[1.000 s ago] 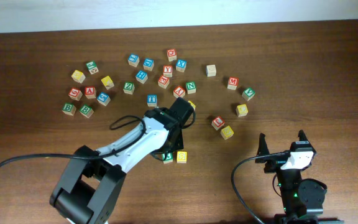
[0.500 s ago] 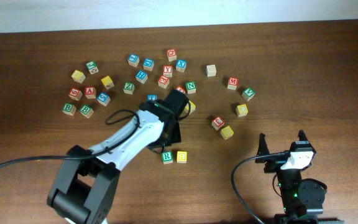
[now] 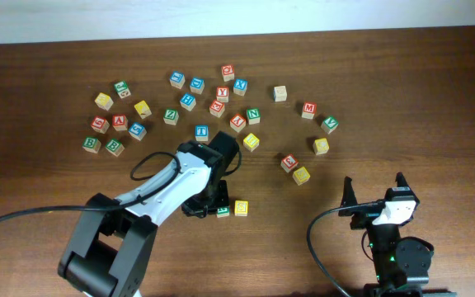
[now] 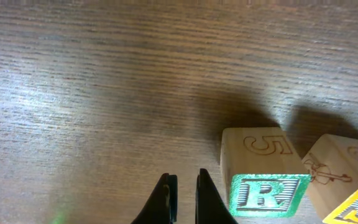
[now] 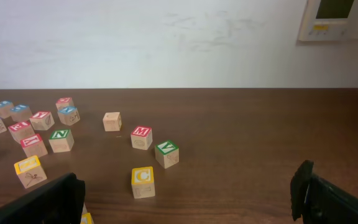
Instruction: Spell out ICRA
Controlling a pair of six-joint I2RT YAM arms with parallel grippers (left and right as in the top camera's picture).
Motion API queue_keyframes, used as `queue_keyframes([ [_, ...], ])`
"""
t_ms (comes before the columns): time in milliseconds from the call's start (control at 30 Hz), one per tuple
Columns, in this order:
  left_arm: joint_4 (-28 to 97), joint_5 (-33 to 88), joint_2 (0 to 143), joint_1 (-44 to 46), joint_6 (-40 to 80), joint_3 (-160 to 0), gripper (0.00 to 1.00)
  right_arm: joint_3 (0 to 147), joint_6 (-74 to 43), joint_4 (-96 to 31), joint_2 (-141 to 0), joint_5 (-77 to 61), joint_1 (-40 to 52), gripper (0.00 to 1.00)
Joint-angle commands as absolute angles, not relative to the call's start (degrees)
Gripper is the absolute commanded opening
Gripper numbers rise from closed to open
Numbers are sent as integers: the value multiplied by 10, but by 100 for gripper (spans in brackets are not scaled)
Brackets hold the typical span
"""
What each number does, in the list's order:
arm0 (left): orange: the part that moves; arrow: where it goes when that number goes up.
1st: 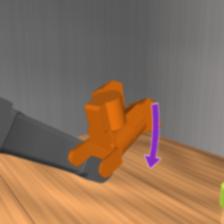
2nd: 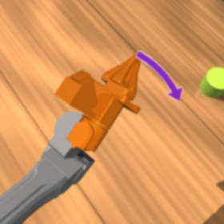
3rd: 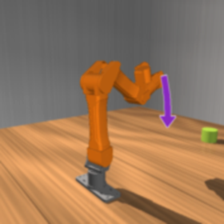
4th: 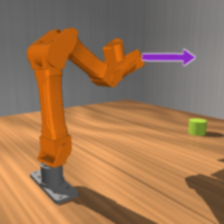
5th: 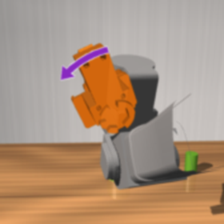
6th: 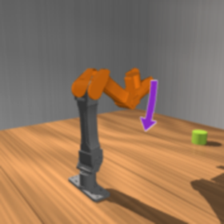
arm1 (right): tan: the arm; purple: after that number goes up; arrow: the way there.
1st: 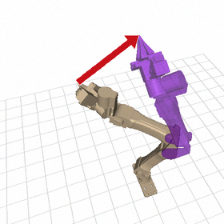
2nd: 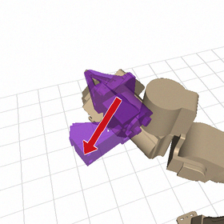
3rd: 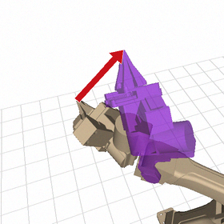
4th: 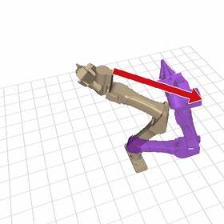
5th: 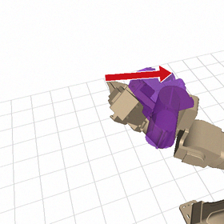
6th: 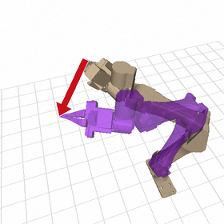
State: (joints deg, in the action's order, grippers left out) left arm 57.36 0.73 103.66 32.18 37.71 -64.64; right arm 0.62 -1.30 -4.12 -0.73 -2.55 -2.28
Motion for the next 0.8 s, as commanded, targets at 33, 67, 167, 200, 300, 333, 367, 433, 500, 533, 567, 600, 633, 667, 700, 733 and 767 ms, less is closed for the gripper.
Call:
queue_keyframes([
  [33,556,18,1026,322,374,-639,6,3,-15,-44,-4,-23,-27,98],
  [67,552,18,1026,322,374,-639,6,3,-15,-44,-4,-23,-27,98],
  [167,542,18,1026,322,374,-639,6,3,-15,-44,-4,-23,-27,98],
  [200,540,18,1026,322,374,-639,6,3,-15,-44,-4,-23,-27,98],
  [300,534,18,1026,322,363,-639,6,3,-15,-44,-4,-23,-27,98],
  [333,534,18,1026,322,364,-639,6,3,-15,-44,-4,-23,-27,98],
  [367,534,18,1026,322,364,-639,6,3,-15,-44,-4,-23,-27,98],
  [433,534,12,1026,322,363,-639,6,3,-15,-44,-4,-23,-27,98],
  [500,534,1,1026,322,364,-639,6,3,-15,-44,-4,-23,-27,98],
  [533,534,1,1026,322,363,-639,6,3,-15,-44,-4,-23,-27,98],
  [567,534,1,1026,322,363,-639,6,3,-15,-44,-4,-23,-27,99],
  [600,534,0,1025,322,363,-640,5,3,-15,-44,-4,-23,-27,98],
  [633,534,0,1025,322,363,-644,4,3,-15,-44,-4,-23,-27,98],
  [667,535,1,1024,322,350,-652,3,3,-15,-44,-4,-23,-27,98],
  [700,541,0,1019,322,336,-665,2,3,-15,-44,-4,-23,-27,98],
  [733,548,0,1013,322,331,-678,2,3,-15,-44,-4,-23,-27,98],
  [767,557,1,1004,322,331,-691,2,3,-15,-44,-4,-23,-27,98],
])
